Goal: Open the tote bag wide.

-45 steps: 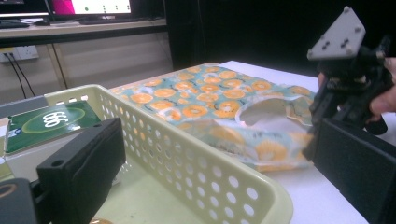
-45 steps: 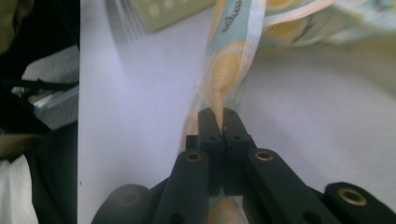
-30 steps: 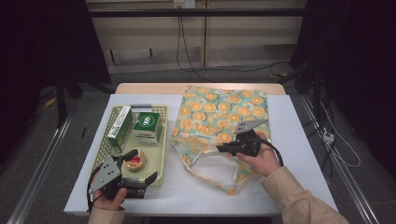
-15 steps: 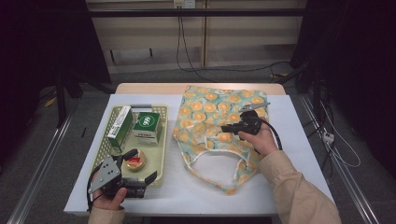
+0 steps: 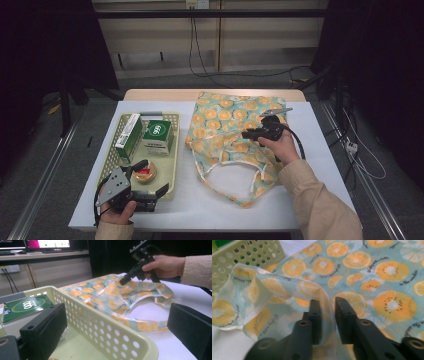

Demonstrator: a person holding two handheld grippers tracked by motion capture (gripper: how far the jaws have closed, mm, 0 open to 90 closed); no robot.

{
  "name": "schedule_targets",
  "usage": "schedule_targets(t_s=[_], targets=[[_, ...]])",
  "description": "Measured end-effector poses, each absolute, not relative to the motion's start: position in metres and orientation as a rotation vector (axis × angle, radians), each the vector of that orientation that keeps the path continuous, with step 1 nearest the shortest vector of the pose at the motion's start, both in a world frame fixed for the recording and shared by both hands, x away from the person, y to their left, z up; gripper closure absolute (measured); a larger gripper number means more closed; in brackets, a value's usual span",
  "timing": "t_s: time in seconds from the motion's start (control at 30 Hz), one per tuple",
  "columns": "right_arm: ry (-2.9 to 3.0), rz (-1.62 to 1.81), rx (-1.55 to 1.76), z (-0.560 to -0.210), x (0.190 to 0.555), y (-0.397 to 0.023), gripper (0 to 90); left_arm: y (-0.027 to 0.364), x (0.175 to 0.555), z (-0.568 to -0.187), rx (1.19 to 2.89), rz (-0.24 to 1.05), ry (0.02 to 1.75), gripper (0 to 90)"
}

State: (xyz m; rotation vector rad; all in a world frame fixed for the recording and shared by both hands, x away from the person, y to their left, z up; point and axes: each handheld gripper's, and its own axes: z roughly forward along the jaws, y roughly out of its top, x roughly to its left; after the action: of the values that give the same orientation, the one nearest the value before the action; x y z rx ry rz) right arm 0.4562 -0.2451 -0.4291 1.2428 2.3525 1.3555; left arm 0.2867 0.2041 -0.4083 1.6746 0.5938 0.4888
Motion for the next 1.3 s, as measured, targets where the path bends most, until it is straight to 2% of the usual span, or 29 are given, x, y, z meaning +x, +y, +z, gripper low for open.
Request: schedule_targets(t_s=[0.23, 0.37, 0.73, 0.83, 1.03, 1.13, 1.3], targets=[[2.315, 1.330, 1.184, -0.404, 0.432, -0.250, 45.1, 0.203, 0.286, -0.408, 1.677, 0.486, 0.592, 2.6], [2.335, 1.314, 1.129, -0.391, 0.417, -0.250, 38.3, 0.202, 0.286, -0.409, 1.678, 0.483, 0.591, 2.6], [2.328, 1.316, 1.088, -0.371, 0.403, -0.258, 36.4, 0.202, 0.286, -0.410, 1.675, 0.476, 0.597, 2.6], [2.370, 1.306, 1.126, -0.373, 0.408, -0.255, 30.2, 0.202, 0.286, -0.410, 1.677, 0.477, 0.595, 2.6], [2.384, 1.304, 1.204, -0.391, 0.424, -0.242, 30.4, 0.201, 0.286, -0.409, 1.670, 0.473, 0.592, 2.6], [2.385, 1.331, 1.166, -0.394, 0.423, -0.234, 33.8, 0.203, 0.286, -0.409, 1.671, 0.478, 0.595, 2.6], [2.424, 1.356, 1.065, -0.395, 0.402, -0.228, 54.2, 0.203, 0.286, -0.410, 1.677, 0.476, 0.595, 2.6]])
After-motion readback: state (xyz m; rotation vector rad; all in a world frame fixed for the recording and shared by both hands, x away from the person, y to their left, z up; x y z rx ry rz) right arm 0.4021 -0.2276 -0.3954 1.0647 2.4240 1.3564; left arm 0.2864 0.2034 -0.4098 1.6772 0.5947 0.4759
